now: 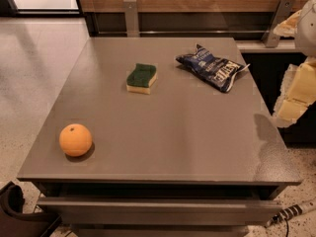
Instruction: Move blue chip bag near orange
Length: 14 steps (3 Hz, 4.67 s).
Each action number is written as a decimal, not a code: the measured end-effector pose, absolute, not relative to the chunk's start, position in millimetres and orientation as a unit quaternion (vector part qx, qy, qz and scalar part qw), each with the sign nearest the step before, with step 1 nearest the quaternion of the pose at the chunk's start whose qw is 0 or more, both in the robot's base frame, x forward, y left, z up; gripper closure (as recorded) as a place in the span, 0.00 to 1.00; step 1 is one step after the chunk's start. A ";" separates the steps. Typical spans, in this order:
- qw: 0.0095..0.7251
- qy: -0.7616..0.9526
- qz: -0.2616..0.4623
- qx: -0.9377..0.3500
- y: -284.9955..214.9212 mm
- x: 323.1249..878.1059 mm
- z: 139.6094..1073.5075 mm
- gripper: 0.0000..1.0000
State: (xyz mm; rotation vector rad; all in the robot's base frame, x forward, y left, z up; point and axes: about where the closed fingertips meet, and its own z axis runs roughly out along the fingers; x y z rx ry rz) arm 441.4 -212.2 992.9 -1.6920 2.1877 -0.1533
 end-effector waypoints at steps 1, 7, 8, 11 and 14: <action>0.190 0.776 -0.059 -0.598 -211.9 448.4 996.1 0.00; 0.395 0.806 0.079 -0.434 -189.2 685.9 926.0 0.00; 0.407 0.804 0.107 -0.420 -174.5 710.9 903.1 0.00; 0.407 0.818 0.154 -0.375 -156.3 748.7 814.9 0.34; 0.406 0.818 0.155 -0.377 -154.6 748.6 822.9 1.00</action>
Offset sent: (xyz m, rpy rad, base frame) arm 0.1202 -0.0097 0.0177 0.0974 -0.1449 -0.1494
